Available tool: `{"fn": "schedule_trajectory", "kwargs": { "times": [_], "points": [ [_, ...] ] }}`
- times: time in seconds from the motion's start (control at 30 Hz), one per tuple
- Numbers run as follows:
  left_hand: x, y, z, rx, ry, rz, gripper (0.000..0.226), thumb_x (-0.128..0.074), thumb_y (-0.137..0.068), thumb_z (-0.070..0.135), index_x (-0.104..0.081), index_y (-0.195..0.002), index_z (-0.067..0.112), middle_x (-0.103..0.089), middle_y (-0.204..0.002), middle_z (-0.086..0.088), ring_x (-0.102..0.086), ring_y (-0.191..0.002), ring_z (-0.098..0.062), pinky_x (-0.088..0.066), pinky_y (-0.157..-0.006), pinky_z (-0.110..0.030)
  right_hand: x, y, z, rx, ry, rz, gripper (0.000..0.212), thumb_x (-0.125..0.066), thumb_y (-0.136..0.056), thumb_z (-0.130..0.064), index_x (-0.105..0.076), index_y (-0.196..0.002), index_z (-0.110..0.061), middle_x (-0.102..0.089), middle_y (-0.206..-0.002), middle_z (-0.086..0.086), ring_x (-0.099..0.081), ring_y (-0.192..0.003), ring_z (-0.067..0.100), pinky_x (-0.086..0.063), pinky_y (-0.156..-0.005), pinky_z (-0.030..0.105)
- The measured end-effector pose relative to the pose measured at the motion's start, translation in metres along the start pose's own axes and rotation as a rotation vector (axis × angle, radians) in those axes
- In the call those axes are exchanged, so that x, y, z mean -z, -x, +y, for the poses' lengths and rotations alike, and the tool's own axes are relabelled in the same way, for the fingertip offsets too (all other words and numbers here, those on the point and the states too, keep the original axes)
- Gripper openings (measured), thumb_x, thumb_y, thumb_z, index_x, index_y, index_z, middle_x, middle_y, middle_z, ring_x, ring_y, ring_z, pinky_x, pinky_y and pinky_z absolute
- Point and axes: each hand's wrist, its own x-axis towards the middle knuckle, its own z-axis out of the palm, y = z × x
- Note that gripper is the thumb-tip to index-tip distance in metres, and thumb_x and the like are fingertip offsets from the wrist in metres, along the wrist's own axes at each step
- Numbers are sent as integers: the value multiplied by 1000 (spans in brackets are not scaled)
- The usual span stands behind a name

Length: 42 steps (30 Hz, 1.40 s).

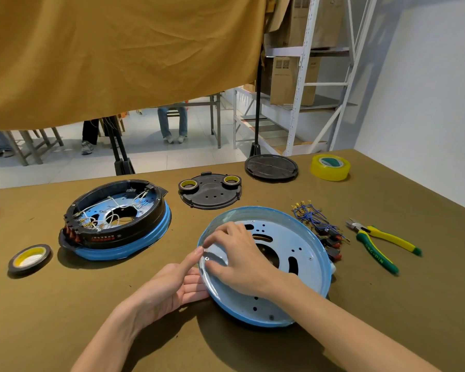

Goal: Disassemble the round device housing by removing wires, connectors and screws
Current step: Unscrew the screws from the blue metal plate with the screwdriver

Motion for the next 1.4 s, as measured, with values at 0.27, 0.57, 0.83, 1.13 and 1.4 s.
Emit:
{"fn": "schedule_trajectory", "kwargs": {
  "times": [0.27,0.57,0.83,1.13,1.4],
  "points": [
    [1,0,0,-11,2,-8,84,-72,-78,62,-60,-129,-4,-72,-119,-26,-72,-113,-33,-62,-82,-32,-2,0,-1,-17,-37,-8,22,-64,-95,-43,-66,-112,-29,-48,-121,-9,-36,-119,8,-38,-103,30],
    [3,-3,-1,-14,-2,-32,96,-87,-63,68,-67,-124,-4,-71,-120,-28,-72,-112,-34,-62,-80,-30,0,0,0,-50,-98,-40,21,-65,-96,-37,-68,-113,-25,-48,-122,-8,-40,-122,9,-41,-107,35],
    [3,-5,-2,-6,9,-8,104,-91,-55,68,-64,-124,-6,-72,-118,-28,-73,-109,-34,-63,-76,-31,1,-2,-1,-84,-159,-71,18,-68,-94,-36,-70,-108,-26,-48,-121,-7,-41,-123,10,-38,-109,36],
    [2,-3,-1,2,15,-12,89,-78,-71,63,-63,-126,-5,-71,-119,-27,-72,-111,-34,-63,-79,-31,1,-5,-2,-109,-132,-85,16,-66,-96,-33,-72,-107,-24,-48,-129,-6,-39,-128,10,-36,-112,35],
    [-2,-1,0,11,7,17,86,-76,-70,62,-65,-122,-6,-73,-116,-27,-74,-108,-33,-63,-76,-30,2,-4,-1,-134,-153,-72,13,-68,-95,-35,-72,-104,-27,-48,-130,-7,-39,-129,8,-36,-112,35]
  ]
}}
